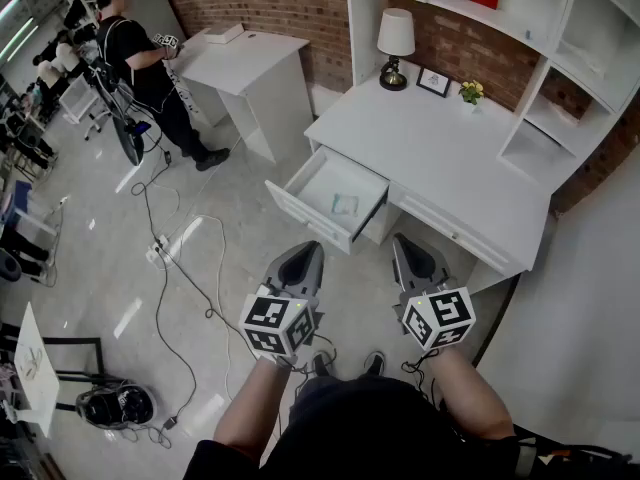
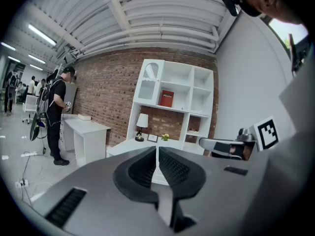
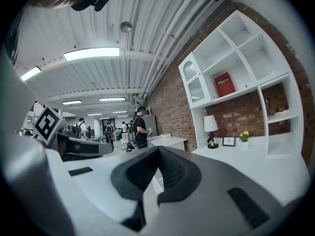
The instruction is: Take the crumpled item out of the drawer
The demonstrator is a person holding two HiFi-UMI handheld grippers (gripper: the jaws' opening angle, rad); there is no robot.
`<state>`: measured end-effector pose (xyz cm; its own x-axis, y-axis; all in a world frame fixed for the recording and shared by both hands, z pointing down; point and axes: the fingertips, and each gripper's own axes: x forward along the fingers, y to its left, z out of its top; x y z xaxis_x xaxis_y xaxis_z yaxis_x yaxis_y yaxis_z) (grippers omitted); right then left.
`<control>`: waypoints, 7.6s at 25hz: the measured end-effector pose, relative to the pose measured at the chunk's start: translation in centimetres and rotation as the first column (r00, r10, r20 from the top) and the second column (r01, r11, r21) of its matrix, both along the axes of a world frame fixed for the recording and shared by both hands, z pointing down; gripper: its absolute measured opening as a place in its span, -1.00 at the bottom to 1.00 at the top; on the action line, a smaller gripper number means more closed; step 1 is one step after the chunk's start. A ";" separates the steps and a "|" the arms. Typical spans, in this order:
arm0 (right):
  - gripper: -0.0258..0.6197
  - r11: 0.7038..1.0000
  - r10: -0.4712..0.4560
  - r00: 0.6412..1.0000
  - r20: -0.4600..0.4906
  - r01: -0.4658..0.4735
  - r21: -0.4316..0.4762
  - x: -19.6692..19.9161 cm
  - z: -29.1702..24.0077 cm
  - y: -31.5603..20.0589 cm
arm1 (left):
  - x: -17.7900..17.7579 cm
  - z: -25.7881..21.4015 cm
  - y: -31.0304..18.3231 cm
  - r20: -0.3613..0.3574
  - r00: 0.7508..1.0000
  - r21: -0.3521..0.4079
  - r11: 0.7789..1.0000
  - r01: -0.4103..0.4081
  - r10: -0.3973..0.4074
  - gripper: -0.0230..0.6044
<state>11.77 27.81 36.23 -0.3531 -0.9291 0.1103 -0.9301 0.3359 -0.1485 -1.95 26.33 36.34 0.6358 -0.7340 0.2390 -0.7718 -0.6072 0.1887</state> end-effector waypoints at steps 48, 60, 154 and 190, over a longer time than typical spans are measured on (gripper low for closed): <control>-0.68 0.969 -0.022 0.989 -0.145 -0.014 -0.247 -5.4 9.6 -24.7 | -5.6 10.6 -25.9 -0.066 0.996 -0.187 0.980 -0.068 0.056 -0.35; -0.51 0.928 -0.055 0.990 -0.127 0.003 -0.374 -5.1 15.4 -29.0 | -5.4 16.0 -28.1 -0.029 0.998 -0.309 0.949 -0.061 0.055 -0.36; -0.91 0.799 -0.460 0.813 -0.358 0.203 -0.565 -7.1 30.4 -42.3 | -4.0 18.7 -39.7 0.079 0.990 -0.330 0.935 0.134 -0.114 -0.37; -0.91 0.940 -0.283 0.926 -0.250 0.217 -0.263 -7.0 11.1 -46.3 | -3.5 8.7 -41.6 0.052 0.989 -0.141 0.980 0.142 -0.136 -0.42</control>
